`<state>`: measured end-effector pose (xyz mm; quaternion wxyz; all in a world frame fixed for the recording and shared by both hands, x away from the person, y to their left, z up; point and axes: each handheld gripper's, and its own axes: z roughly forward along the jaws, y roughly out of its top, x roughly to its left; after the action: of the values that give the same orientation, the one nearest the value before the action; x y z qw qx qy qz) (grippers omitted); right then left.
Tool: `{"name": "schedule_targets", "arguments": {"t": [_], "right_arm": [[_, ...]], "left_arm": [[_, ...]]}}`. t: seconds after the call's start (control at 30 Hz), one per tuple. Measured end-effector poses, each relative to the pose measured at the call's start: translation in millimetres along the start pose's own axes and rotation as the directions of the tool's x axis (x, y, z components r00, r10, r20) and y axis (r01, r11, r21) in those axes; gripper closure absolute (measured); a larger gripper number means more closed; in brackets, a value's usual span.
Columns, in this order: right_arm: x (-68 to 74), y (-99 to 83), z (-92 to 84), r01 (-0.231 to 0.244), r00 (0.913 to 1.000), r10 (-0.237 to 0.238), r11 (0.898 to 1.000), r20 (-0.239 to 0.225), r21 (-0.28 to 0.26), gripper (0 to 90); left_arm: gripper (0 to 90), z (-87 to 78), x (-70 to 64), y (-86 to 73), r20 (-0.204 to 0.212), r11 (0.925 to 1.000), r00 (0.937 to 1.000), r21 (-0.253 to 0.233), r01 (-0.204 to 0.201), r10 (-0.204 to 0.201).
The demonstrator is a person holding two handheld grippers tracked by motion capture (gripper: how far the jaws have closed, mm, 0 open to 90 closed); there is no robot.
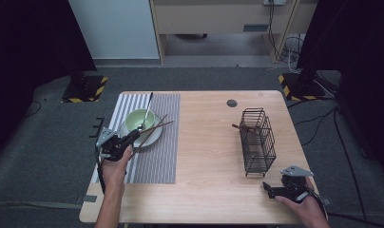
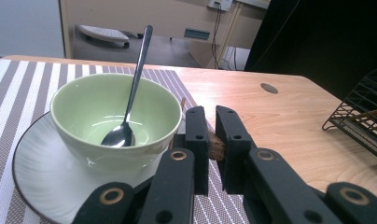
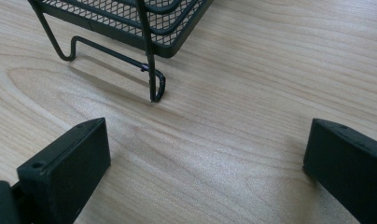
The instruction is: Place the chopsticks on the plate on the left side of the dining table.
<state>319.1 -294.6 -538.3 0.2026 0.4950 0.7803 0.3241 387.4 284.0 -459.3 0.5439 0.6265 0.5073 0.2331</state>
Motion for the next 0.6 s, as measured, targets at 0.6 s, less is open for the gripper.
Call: {"name": "schedule_targets", "arguments": {"t": [0.6], "right_arm": [[0.5, -0.3, -0.3, -0.003, 1.0000, 0.003, 1.000, 0.001, 0.000, 0.6]], "left_arm": [[83.7, -9.9, 8.9, -9.7, -0.006, 0.9997, 0.9997, -0.015, 0.022, -0.022]]}}
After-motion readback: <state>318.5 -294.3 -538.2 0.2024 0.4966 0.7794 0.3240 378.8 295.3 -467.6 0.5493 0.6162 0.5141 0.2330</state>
